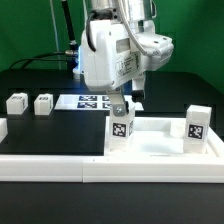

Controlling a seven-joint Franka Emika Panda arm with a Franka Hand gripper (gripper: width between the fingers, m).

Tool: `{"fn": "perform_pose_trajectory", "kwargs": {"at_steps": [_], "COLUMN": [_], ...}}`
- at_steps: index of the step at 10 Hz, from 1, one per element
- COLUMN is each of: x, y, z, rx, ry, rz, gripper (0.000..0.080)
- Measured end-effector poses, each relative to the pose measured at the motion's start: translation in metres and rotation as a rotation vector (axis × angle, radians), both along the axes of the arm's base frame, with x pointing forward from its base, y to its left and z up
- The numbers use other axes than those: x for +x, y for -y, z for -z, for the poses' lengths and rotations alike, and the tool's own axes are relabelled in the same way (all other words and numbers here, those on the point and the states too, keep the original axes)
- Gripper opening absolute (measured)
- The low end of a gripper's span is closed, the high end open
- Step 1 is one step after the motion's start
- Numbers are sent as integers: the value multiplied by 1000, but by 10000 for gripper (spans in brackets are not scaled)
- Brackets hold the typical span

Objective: Assemble square table

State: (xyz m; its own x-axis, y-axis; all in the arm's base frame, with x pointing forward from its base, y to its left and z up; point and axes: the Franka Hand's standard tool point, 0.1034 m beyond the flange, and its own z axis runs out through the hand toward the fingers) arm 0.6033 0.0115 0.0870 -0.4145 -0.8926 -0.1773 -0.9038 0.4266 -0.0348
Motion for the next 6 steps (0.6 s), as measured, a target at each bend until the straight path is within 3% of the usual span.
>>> {"fn": "perform_pose_trajectory", "kwargs": {"at_steps": [6], "x": [0], "y": [-1], "z": [0], "rx": [-2], "ry": [1], "rz": [-13], "gripper": [649]}}
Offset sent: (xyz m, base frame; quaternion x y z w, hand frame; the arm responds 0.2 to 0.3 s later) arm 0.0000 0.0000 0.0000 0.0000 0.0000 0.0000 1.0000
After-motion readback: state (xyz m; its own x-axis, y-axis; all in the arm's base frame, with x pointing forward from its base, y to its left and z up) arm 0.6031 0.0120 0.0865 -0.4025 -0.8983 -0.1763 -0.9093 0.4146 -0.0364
